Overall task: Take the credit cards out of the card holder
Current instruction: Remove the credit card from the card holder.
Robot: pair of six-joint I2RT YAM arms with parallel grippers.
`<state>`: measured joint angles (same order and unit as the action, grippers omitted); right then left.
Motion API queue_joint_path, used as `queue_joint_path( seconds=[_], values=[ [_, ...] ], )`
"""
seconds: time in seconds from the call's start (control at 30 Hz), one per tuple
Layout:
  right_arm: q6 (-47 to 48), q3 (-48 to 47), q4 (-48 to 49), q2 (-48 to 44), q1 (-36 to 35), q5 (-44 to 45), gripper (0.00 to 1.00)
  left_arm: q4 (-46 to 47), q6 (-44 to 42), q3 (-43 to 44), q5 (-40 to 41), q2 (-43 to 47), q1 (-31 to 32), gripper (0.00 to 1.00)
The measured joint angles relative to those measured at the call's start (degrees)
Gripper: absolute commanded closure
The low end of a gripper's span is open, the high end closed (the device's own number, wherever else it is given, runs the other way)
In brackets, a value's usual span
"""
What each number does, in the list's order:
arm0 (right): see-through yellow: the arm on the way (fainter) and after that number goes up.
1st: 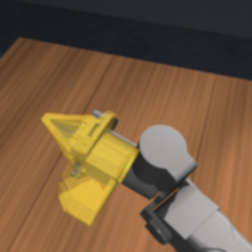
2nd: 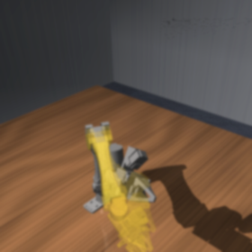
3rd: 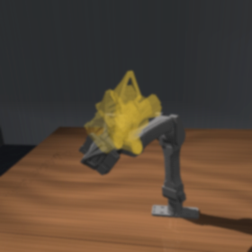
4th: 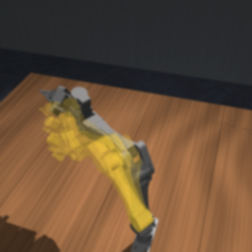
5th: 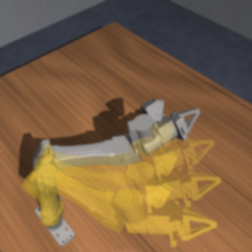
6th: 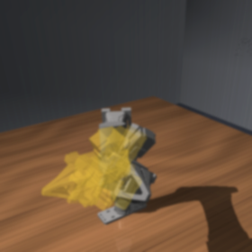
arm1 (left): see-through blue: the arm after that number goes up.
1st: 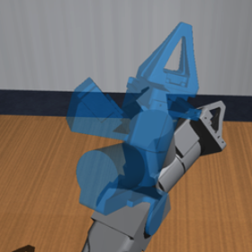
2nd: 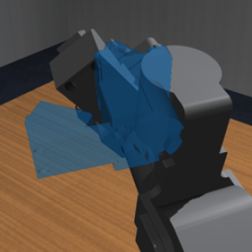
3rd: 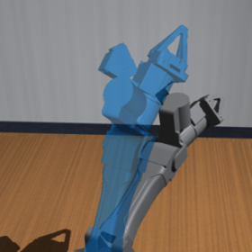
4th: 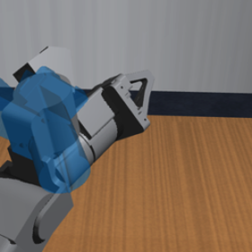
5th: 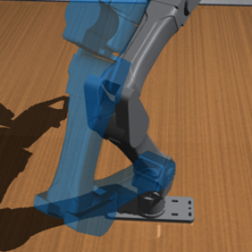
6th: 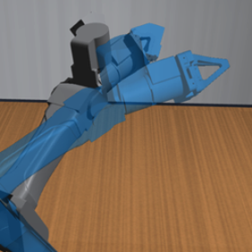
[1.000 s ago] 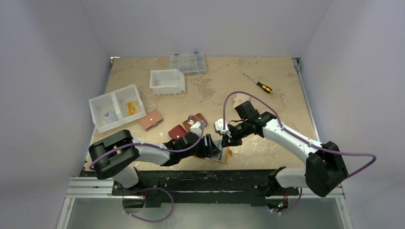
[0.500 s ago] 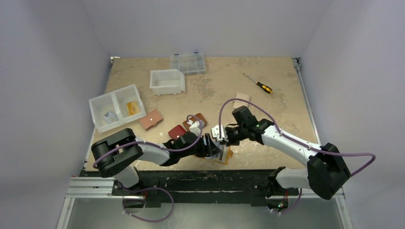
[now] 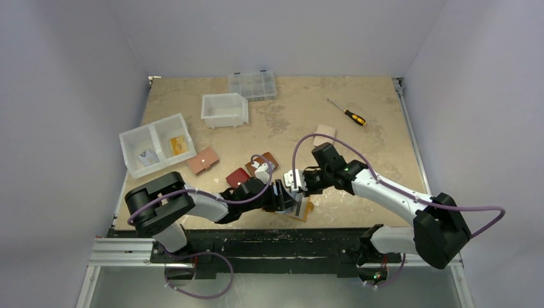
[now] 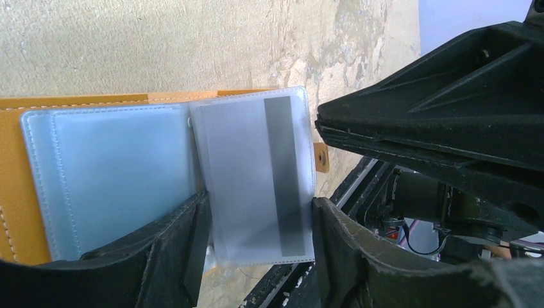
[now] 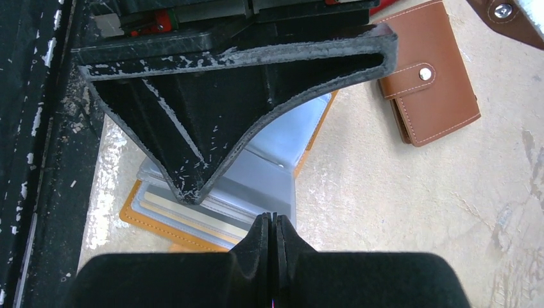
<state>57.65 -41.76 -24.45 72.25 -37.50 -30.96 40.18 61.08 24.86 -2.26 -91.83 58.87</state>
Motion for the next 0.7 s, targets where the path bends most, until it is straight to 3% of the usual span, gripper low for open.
queue_joint_path(
  seconds=[0.7],
  values=[
    [3.1, 0.0, -2.14, 0.0, 0.0, 0.0, 1.0, 2.38, 1.29, -0.39, -0.74, -1.07, -0.26, 0.58]
  ],
)
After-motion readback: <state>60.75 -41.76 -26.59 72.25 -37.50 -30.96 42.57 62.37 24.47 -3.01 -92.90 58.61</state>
